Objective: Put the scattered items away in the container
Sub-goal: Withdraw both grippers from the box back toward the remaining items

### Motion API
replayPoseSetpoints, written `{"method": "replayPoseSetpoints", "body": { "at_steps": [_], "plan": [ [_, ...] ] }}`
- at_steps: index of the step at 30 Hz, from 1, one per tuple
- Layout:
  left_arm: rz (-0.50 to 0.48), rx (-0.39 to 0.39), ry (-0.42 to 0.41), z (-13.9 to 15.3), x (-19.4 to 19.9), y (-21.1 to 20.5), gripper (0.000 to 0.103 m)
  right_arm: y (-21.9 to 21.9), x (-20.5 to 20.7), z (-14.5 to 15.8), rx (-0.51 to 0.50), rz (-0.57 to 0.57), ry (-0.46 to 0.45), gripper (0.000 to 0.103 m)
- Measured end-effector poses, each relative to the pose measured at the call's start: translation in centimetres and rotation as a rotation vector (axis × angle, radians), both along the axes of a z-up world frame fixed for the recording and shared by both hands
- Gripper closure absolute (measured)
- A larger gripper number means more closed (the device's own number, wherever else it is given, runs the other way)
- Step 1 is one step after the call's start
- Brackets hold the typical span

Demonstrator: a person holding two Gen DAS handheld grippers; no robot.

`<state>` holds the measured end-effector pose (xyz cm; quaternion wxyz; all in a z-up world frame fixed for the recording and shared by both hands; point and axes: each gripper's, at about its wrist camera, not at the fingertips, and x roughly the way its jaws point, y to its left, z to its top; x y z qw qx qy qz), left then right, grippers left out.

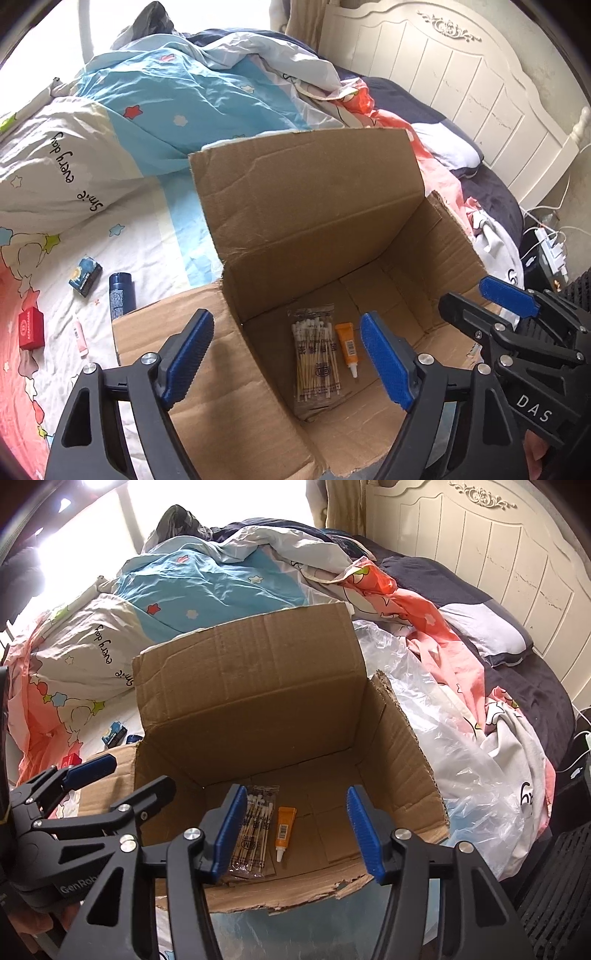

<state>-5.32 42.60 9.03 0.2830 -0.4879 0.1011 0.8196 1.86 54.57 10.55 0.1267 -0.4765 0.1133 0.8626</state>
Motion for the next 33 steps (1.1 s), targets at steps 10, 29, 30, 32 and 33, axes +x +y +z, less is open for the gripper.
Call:
{"method": "replayPoseSetpoints", "body": {
  "at_steps": [10, 29, 30, 32, 33],
  "plan": [
    [0.025, -0.006, 0.012, 1.1, 0.5, -3.7, 0.0, -2.7, 0.2, 1.1, 0.021, 0.032, -0.01, 0.048],
    [0.109, 0.011, 0.006, 2.0, 0.9, -10.7, 0.0, -7.9, -0.1, 1.7, 0.06, 0.078, -0.021, 0.024],
    [0.11, 0.014, 0.008, 2.1, 0.9, -10.9, 0.0, -8.1, 0.0, 1.7, 0.062, 0.082, -0.021, 0.024],
    [0.11, 0.016, 0.011, 2.3, 1.0, -11.1, 0.0, -8.2, 0.0, 1.8, 0.066, 0.085, -0.022, 0.024],
    [0.11, 0.016, 0.012, 2.3, 1.0, -11.2, 0.0, -8.3, 0.0, 1.8, 0.066, 0.084, -0.022, 0.024]
  ]
}}
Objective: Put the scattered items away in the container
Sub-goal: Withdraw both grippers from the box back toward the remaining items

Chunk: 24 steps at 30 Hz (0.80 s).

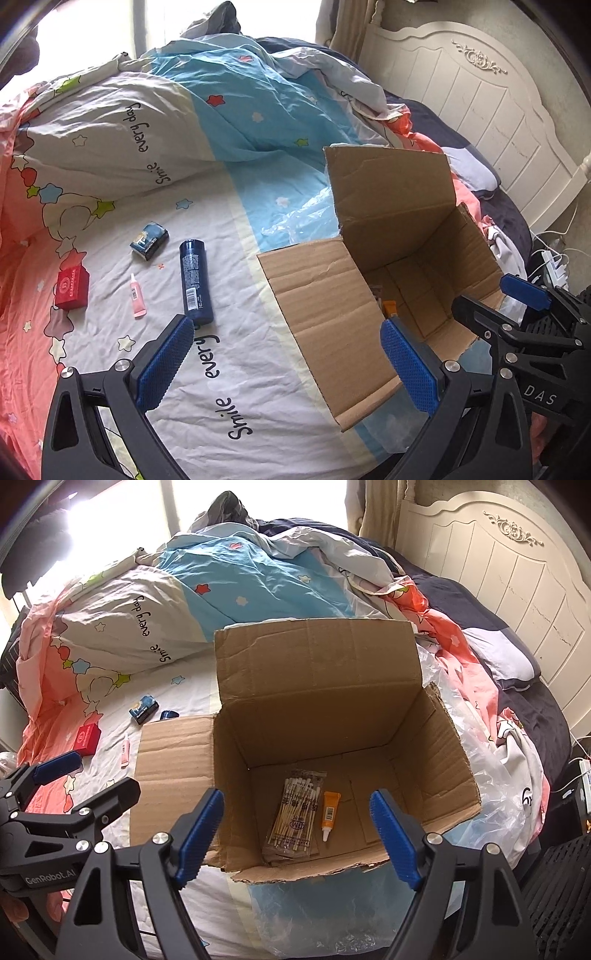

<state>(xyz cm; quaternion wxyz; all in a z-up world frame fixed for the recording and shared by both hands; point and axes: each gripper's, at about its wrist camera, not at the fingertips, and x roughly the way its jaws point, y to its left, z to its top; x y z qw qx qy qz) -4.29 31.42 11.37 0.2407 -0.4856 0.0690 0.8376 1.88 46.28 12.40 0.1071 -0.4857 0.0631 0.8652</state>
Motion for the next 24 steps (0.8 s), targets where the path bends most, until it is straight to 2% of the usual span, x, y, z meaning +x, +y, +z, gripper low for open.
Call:
{"method": "replayPoseSetpoints", "body": {
  "at_steps": [24],
  "plan": [
    [0.063, -0.009, -0.009, 0.1, 0.1, -3.9, 0.0, -3.2, -0.4, 0.8, 0.019, 0.054, 0.009, 0.024]
  ]
}}
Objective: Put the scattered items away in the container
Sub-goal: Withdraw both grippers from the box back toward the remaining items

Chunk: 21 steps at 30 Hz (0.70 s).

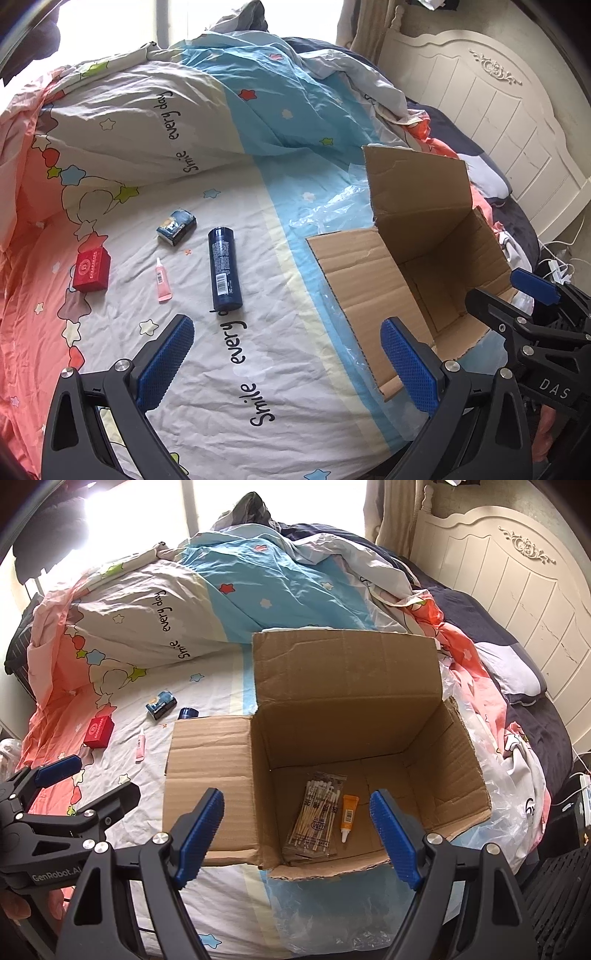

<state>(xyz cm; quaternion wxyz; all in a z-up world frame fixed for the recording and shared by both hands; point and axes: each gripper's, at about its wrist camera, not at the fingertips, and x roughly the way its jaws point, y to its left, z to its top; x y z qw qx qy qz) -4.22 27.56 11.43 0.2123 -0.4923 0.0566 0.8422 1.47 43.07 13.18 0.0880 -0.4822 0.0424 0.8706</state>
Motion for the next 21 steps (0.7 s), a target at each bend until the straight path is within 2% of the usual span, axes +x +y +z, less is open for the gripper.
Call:
{"method": "replayPoseSetpoints", "body": {
  "at_steps": [21],
  "plan": [
    [0.089, -0.044, 0.02, -0.3, 0.7, -6.3, 0.0, -5.5, -0.9, -0.1, 0.001, 0.107, 0.002, 0.024]
  ]
}}
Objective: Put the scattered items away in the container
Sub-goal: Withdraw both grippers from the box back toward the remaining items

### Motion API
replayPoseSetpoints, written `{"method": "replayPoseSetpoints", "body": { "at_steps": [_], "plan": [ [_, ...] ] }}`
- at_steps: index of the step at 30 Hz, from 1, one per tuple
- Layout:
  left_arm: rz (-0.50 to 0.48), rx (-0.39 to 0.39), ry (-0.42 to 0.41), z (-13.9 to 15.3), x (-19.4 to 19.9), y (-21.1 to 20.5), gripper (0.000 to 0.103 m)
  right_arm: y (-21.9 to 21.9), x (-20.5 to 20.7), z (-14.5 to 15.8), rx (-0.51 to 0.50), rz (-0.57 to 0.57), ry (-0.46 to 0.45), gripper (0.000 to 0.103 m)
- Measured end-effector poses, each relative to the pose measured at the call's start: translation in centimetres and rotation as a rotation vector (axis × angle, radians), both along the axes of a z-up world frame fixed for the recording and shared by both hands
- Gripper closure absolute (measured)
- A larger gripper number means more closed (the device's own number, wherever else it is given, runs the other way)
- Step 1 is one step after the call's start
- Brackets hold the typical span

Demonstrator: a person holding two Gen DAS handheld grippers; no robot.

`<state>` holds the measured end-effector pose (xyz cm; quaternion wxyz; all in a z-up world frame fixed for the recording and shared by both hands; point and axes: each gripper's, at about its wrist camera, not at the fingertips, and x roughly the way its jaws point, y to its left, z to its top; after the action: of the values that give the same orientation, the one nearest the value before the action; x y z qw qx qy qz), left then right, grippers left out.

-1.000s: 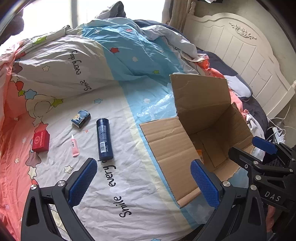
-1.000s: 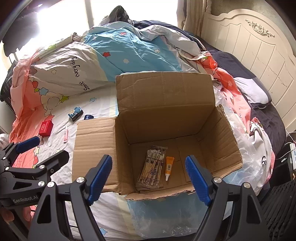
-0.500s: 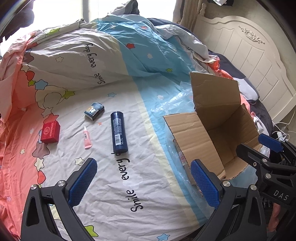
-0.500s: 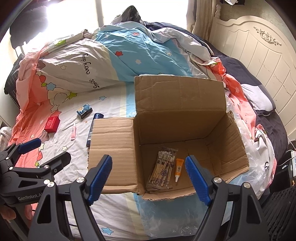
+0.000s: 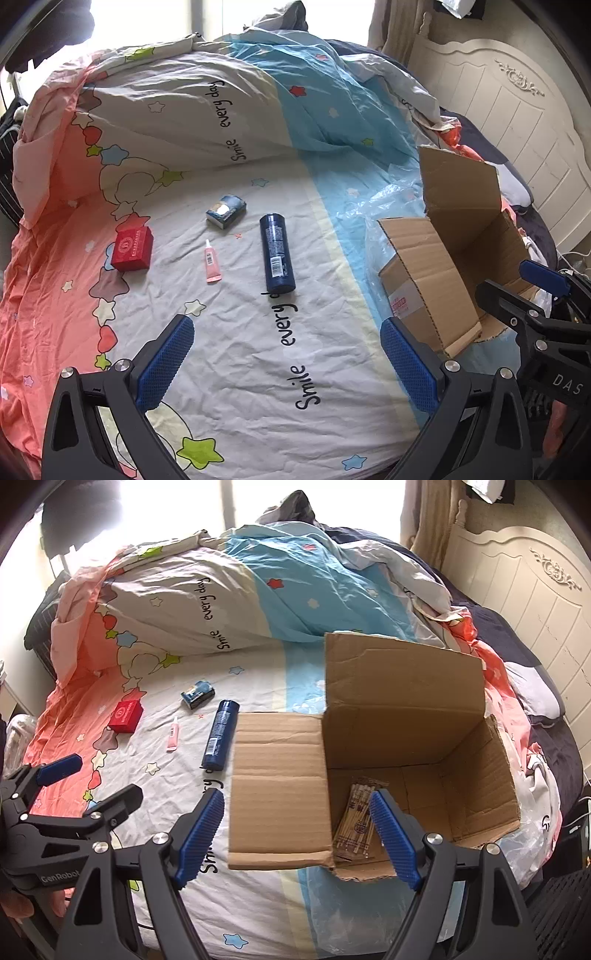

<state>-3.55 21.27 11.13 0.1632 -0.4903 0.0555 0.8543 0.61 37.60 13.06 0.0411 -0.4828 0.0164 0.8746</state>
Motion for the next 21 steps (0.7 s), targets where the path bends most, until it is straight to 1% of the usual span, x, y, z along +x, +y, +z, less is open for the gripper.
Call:
{"method": "replayPoseSetpoints", "body": {
  "at_steps": [3, 10, 21],
  "plan": [
    [0.028, -0.017, 0.005, -0.1, 0.1, -1.8, 0.0, -0.9, -0.1, -0.2, 0.002, 0.019, -0.004, 0.024],
    [0.106, -0.009, -0.006, -0.3, 0.2, -5.8, 0.0, -3.2, -0.3, -0.3, -0.005, 0.06, 0.0, 0.024],
    [0.157, -0.053, 0.002, -0.7, 0.7, -10.0, 0.0, -8.1, -0.5, -0.9, -0.011, 0.155, -0.007, 0.024]
  ]
}}
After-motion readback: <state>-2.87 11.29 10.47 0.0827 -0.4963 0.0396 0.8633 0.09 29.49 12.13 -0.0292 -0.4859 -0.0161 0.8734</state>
